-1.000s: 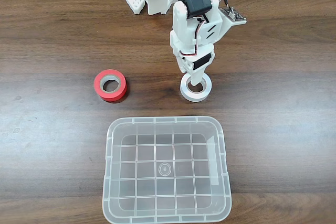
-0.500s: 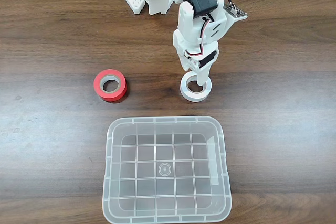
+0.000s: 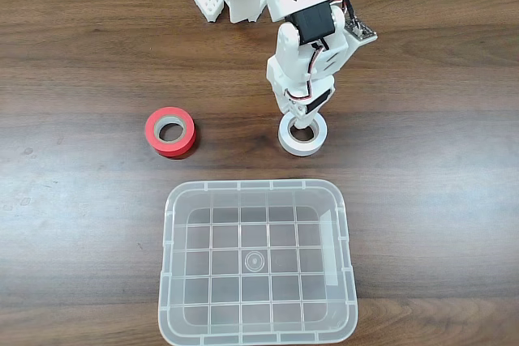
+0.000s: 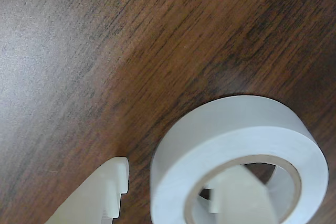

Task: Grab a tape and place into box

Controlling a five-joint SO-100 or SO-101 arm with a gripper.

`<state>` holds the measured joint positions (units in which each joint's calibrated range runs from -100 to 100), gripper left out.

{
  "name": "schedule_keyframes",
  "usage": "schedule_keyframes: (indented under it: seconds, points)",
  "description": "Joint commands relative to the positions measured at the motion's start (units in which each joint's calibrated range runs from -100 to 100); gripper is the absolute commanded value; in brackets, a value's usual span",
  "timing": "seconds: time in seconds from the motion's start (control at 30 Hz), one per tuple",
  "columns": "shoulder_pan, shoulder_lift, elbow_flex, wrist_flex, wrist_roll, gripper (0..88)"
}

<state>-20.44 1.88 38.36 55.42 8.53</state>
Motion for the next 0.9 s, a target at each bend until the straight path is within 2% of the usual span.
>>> schedule_keyframes:
  seconds: [0.0, 0.33, 0.87]
  points:
    - [0.61, -0.84, -4.59, -0.63, -0.15, 4.0]
    - [0.76, -1.56, -4.67, 0.91, -0.20, 3.8]
    - [9.39, -28.83, -19.92, 21.20, 0.64, 3.8]
